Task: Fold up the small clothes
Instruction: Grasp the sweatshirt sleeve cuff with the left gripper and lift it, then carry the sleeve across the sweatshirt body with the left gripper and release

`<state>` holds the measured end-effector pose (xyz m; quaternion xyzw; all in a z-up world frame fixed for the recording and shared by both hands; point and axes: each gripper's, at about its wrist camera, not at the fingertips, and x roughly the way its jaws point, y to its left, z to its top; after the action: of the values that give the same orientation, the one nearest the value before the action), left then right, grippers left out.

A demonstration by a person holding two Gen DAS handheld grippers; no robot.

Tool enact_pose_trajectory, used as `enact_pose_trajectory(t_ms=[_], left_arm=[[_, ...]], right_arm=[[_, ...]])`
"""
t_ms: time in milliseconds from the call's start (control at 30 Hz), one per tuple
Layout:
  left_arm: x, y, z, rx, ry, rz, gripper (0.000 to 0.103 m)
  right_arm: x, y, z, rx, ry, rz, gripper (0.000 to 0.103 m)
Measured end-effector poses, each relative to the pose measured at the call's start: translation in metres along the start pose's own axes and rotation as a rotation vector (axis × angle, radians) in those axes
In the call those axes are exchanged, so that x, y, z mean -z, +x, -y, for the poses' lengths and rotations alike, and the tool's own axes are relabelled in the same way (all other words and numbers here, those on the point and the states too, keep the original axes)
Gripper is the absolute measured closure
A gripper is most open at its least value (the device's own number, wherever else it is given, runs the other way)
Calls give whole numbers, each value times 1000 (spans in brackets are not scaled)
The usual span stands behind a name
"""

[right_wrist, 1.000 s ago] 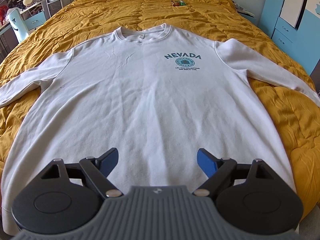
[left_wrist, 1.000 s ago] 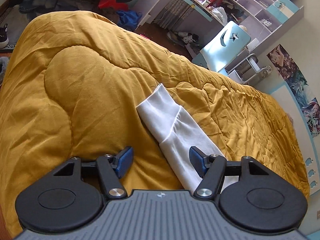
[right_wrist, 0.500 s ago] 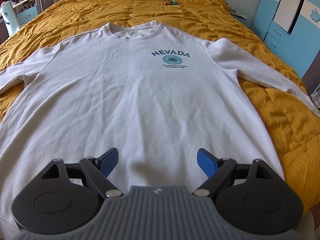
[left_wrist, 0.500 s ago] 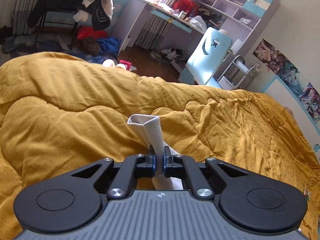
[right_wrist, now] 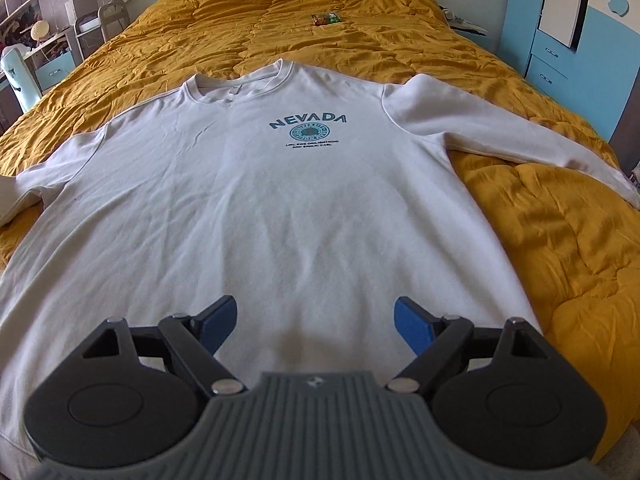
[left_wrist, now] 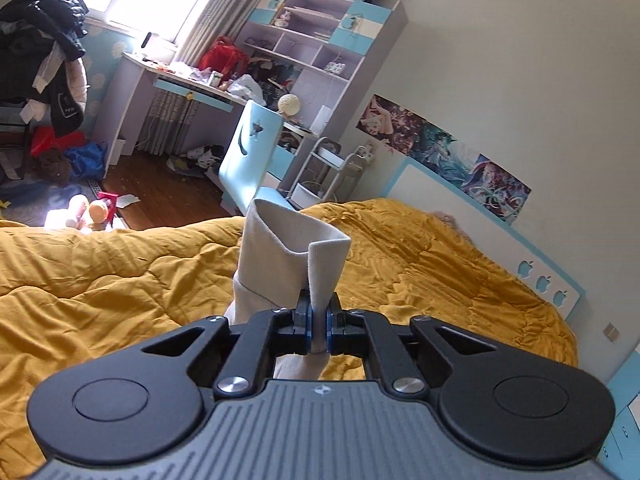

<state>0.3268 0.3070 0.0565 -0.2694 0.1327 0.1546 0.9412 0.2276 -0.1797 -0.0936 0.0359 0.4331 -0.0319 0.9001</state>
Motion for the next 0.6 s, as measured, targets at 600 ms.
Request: enact_pose_trajectory(t_ms=[600], left_arm=[[133, 3, 226, 295, 184, -175, 97]], right_arm=[[-35, 67, 68, -218, 18, 113, 21]])
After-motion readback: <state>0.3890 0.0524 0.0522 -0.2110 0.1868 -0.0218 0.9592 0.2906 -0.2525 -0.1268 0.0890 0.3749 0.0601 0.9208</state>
